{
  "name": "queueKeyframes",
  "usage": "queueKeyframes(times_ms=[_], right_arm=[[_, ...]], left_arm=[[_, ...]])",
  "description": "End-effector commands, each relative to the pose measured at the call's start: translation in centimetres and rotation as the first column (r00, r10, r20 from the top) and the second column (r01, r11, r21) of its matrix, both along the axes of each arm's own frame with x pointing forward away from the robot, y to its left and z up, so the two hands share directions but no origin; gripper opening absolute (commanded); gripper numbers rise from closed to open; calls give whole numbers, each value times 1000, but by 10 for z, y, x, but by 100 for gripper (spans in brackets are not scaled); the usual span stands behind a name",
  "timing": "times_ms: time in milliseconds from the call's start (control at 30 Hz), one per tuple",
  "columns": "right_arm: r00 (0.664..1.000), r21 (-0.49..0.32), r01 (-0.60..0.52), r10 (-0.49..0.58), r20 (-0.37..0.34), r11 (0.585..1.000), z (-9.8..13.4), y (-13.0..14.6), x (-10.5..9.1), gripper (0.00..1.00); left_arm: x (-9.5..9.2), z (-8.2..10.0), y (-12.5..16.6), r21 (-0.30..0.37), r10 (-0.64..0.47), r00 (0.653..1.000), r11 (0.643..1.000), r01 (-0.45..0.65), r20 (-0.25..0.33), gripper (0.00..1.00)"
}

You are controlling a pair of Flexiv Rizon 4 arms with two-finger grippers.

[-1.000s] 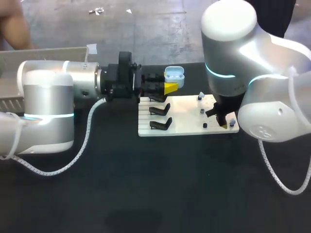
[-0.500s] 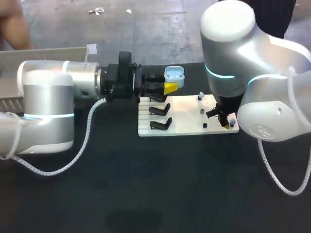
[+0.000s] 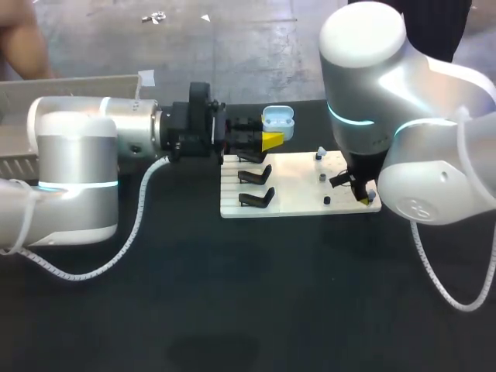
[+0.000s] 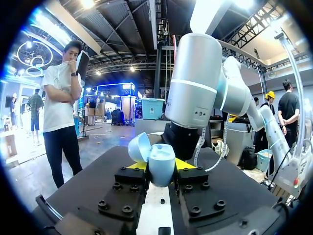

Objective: Pick up each earbud case from the left stands, insert the matching earbuds, close the lid, and place the case in the box.

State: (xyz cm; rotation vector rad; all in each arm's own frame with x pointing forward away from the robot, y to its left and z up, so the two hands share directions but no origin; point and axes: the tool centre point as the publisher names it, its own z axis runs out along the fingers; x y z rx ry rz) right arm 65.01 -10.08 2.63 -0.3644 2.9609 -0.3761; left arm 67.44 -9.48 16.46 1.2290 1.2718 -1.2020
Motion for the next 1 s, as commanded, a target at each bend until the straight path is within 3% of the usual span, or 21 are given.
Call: queueKeyframes(times_ms=[33, 100, 133, 167, 433, 1000], right_arm=[[1000, -6, 3, -3, -3, 1000, -1, 3, 3, 25], [1000, -6, 5, -5, -3, 1000, -1, 3, 3, 17], [1000, -6, 6, -6, -3, 1000, -1, 3, 3, 4], [1000, -7, 10, -10, -3, 1000, 0, 3, 3, 0], [1000, -8, 27, -27, -3, 1000, 12, 3, -3, 0], [999, 23, -12, 13, -34, 1000, 86, 25, -25, 0]], left_arm=[[-1, -1, 0, -5, 5, 1000, 1000, -5, 4, 0], [-1, -1, 0, -5, 5, 1000, 1000, -5, 4, 0], [-1, -1, 0, -5, 5, 1000, 1000, -5, 4, 0], [-1, -1, 0, -5, 5, 1000, 1000, -5, 4, 0], [-1, -1, 0, -5, 5, 1000, 1000, -5, 4, 0], [-1, -1, 0, -5, 5, 1000, 1000, -5, 4, 0]])
